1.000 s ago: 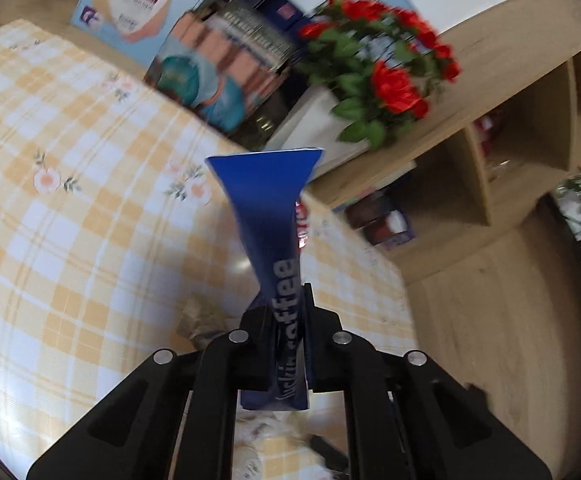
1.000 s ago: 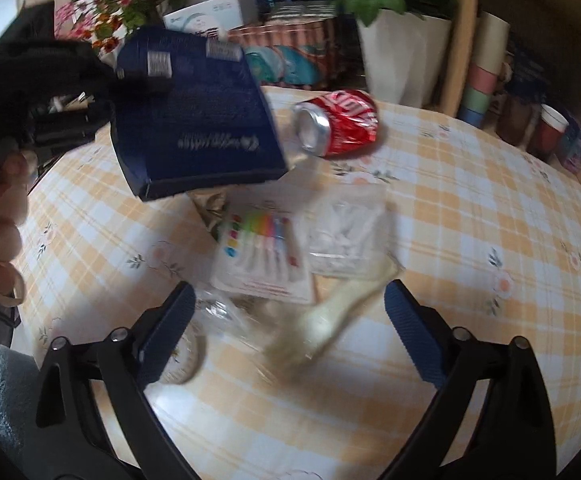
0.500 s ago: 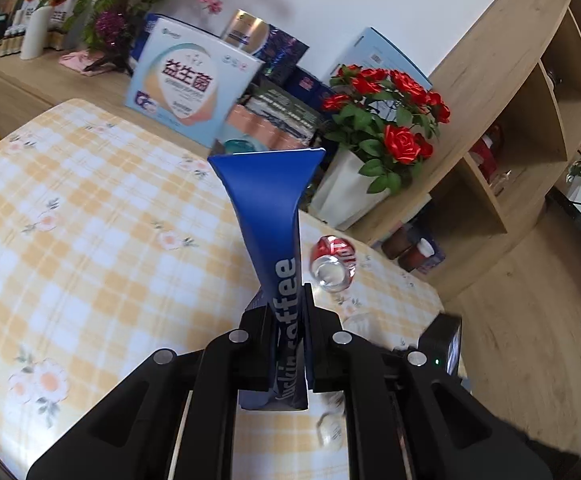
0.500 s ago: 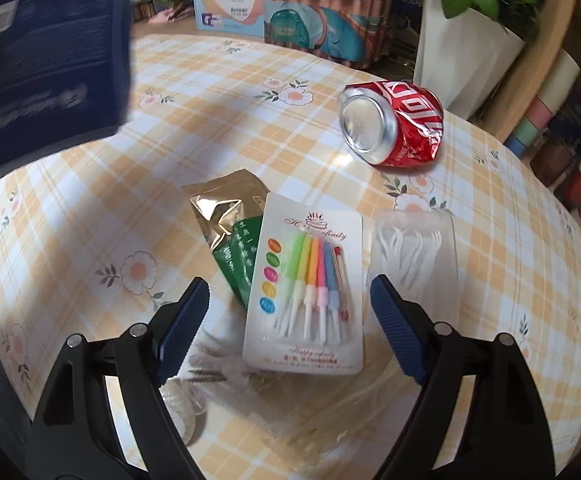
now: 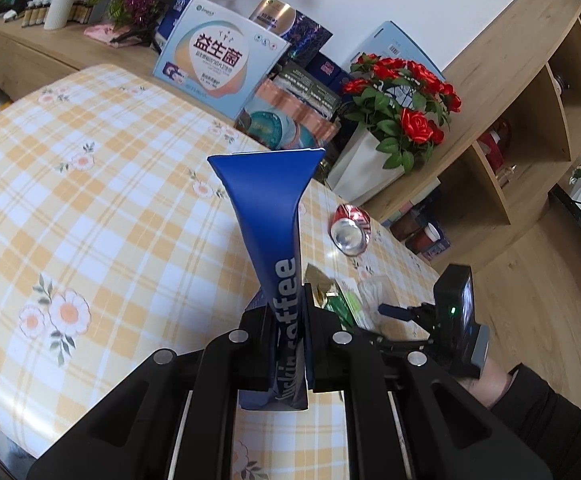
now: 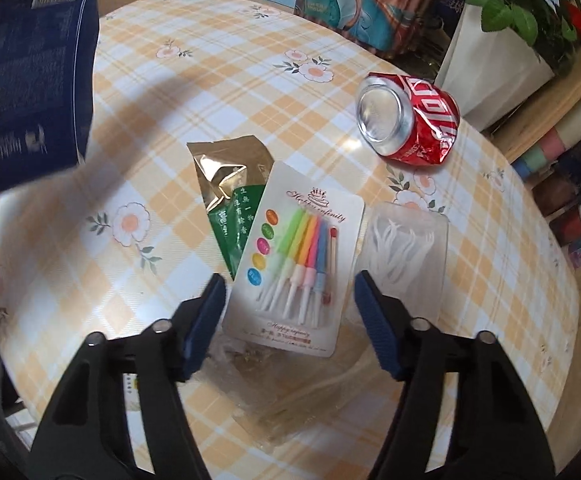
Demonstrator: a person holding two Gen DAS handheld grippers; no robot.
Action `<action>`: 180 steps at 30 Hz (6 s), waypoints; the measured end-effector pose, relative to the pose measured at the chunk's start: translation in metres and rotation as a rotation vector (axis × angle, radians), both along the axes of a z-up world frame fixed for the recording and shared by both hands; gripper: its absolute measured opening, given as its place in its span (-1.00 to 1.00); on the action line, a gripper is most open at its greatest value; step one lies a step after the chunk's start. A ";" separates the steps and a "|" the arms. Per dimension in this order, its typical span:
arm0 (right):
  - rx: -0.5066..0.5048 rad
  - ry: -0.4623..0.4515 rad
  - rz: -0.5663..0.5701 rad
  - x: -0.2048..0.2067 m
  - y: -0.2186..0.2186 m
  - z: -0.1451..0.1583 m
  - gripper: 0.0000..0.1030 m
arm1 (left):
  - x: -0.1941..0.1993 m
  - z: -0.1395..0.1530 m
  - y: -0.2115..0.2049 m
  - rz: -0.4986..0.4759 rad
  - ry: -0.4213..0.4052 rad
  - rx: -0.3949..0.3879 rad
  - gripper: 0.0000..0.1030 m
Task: Collect trash
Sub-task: 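Grasp the birthday candle card with the right tool while the left holds the box, then carry the box over the bin and open the left tool while the right holds the card, then hold the candle card over the bin and open the right tool, then move both open tools back over the table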
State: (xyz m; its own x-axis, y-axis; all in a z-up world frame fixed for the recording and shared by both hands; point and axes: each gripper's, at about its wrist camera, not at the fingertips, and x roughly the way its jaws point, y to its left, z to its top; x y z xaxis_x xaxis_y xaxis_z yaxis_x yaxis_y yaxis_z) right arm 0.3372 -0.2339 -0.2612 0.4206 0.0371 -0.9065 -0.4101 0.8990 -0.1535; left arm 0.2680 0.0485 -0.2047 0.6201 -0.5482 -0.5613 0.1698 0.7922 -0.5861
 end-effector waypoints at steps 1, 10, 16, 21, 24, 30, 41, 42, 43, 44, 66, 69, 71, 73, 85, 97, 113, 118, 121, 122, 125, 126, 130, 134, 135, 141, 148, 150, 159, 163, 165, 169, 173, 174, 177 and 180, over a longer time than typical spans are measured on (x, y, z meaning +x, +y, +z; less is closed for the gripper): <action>0.011 0.017 0.004 0.000 -0.001 0.000 -0.02 | -0.001 -0.002 0.000 -0.002 0.003 0.000 -0.80; 0.081 -0.010 -0.035 -0.013 -0.011 0.014 -0.55 | -0.013 -0.003 -0.006 -0.017 0.007 -0.001 -0.80; 0.137 -0.065 -0.090 -0.017 -0.023 0.036 -0.71 | -0.021 -0.002 -0.005 -0.014 0.006 -0.006 -0.80; 0.178 -0.109 -0.128 -0.026 -0.029 0.050 -0.91 | -0.028 0.003 -0.008 -0.023 -0.003 0.003 -0.80; 0.184 -0.106 -0.130 -0.030 -0.028 0.051 -0.91 | -0.032 0.007 -0.008 -0.025 -0.010 0.004 -0.80; 0.229 -0.133 -0.148 -0.043 -0.031 0.060 -0.91 | -0.041 0.014 -0.006 -0.030 -0.015 0.014 -0.80; 0.278 -0.182 -0.153 -0.084 -0.026 0.087 -0.91 | -0.068 0.032 -0.013 -0.074 -0.030 0.038 -0.80; 0.283 -0.188 -0.155 -0.090 -0.025 0.090 -0.91 | -0.071 0.034 -0.014 -0.080 -0.031 0.043 -0.80; 0.289 -0.194 -0.157 -0.096 -0.024 0.093 -0.91 | -0.074 0.035 -0.015 -0.085 -0.031 0.046 -0.80; 0.294 -0.200 -0.157 -0.100 -0.024 0.096 -0.91 | -0.078 0.037 -0.017 -0.093 -0.033 0.051 -0.80; 0.387 -0.326 -0.126 -0.218 -0.013 0.154 -0.91 | -0.190 0.065 -0.035 -0.184 -0.075 0.127 -0.80; 0.394 -0.333 -0.122 -0.226 -0.012 0.156 -0.91 | -0.205 0.062 -0.038 -0.194 -0.059 0.145 -0.80; 0.402 -0.339 -0.121 -0.232 -0.012 0.157 -0.91 | -0.215 0.059 -0.040 -0.206 -0.055 0.160 -0.80; 0.401 -0.343 -0.120 -0.239 -0.012 0.159 -0.91 | -0.222 0.055 -0.040 -0.216 -0.045 0.167 -0.80; 0.411 -0.368 -0.143 -0.258 -0.019 0.165 -0.91 | -0.243 0.036 -0.036 -0.266 0.015 0.177 -0.80; 0.420 -0.359 -0.143 -0.260 -0.018 0.161 -0.91 | -0.244 0.010 -0.050 -0.341 0.088 0.212 -0.78; 0.457 -0.326 -0.116 -0.288 -0.004 0.147 -0.91 | -0.239 0.067 -0.015 -0.091 -0.122 0.336 0.85; 0.453 -0.295 -0.102 -0.307 0.004 0.136 -0.91 | -0.240 0.086 0.010 0.032 -0.162 0.365 0.89; 0.459 -0.266 -0.097 -0.318 0.009 0.125 -0.91 | -0.240 0.092 0.024 0.088 -0.169 0.364 0.89; 0.458 -0.252 -0.095 -0.322 0.012 0.121 -0.91 | -0.241 0.094 0.029 0.107 -0.171 0.364 0.89; 0.462 -0.218 -0.092 -0.330 0.016 0.111 -0.91 | -0.242 0.097 0.040 0.142 -0.172 0.359 0.89; 0.463 -0.205 -0.091 -0.332 0.018 0.108 -0.91 | -0.243 0.097 0.041 0.148 -0.171 0.358 0.89; 0.468 -0.169 -0.076 -0.338 0.027 0.099 -0.91 | -0.245 0.096 0.046 0.162 -0.166 0.355 0.89; 0.470 -0.147 -0.060 -0.341 0.035 0.094 -0.91 | -0.246 0.095 0.046 0.162 -0.170 0.364 0.89; 0.470 -0.144 -0.058 -0.341 0.035 0.093 -0.90 | -0.246 0.095 0.046 0.162 -0.170 0.365 0.89; 0.476 -0.108 -0.048 -0.340 0.040 0.086 -0.90 | -0.246 0.093 0.046 0.164 -0.165 0.362 0.89; 0.466 -0.092 -0.072 -0.335 0.040 0.079 -0.63 | -0.243 0.089 0.044 0.146 -0.157 0.370 0.89; 0.467 -0.119 -0.097 -0.334 0.034 0.081 -0.17 | -0.243 0.088 0.041 0.138 -0.160 0.379 0.89; 0.325 -0.286 -0.301 -0.321 -0.009 0.095 0.89 | -0.238 0.086 0.034 0.126 -0.167 0.396 0.89; 0.287 -0.325 -0.363 -0.315 -0.030 0.096 0.89 | -0.235 0.085 0.031 0.122 -0.166 0.404 0.89; 0.273 -0.336 -0.384 -0.313 -0.038 0.096 0.89 | -0.232 0.084 0.029 0.120 -0.165 0.411 0.89; 0.276 -0.352 -0.433 -0.308 -0.054 0.094 0.89 | -0.224 0.080 0.022 0.107 -0.163 0.432 0.89; 0.270 -0.340 -0.470 -0.300 -0.063 0.089 0.89 | -0.213 0.075 0.011 0.077 -0.156 0.441 0.89; 0.265 -0.340 -0.474 -0.298 -0.066 0.087 0.89 | -0.209 0.073 0.008 0.067 -0.157 0.446 0.89; 0.277 -0.335 -0.474 -0.290 -0.070 0.082 0.89 | -0.198 0.066 -0.008 0.019 -0.155 0.458 0.88; 0.296 -0.314 -0.469 -0.278 -0.076 0.073 0.89 | -0.183 0.055 -0.030 -0.032 -0.141 0.481 0.88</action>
